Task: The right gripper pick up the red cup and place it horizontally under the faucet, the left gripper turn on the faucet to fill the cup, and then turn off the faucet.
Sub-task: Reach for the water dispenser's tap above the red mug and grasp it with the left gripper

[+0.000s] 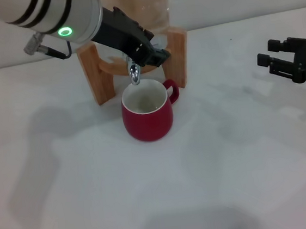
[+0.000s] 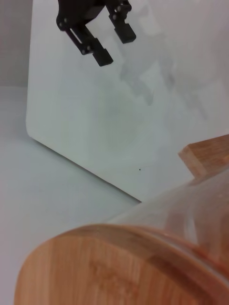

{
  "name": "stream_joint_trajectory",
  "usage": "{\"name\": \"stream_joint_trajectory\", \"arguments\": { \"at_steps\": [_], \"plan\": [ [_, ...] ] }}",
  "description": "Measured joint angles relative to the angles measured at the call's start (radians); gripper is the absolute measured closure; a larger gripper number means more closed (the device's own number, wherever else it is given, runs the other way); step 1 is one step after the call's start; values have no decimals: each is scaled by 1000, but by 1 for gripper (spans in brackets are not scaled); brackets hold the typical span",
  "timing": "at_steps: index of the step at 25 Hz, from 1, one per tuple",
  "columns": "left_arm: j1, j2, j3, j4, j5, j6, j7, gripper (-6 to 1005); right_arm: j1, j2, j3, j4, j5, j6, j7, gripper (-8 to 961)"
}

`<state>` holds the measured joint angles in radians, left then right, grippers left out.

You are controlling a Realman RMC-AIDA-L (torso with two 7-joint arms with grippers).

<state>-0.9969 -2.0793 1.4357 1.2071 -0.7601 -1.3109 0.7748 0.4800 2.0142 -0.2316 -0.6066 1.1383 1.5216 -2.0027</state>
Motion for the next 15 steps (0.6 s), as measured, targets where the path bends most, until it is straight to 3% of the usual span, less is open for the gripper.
{"name": "stream_joint_trajectory", "arguments": {
  "at_steps": [15],
  "plan": [
    [-32, 1, -33, -61, 22, 11, 17, 495, -5, -2, 1, 12, 0, 2, -8, 484]
  ]
}}
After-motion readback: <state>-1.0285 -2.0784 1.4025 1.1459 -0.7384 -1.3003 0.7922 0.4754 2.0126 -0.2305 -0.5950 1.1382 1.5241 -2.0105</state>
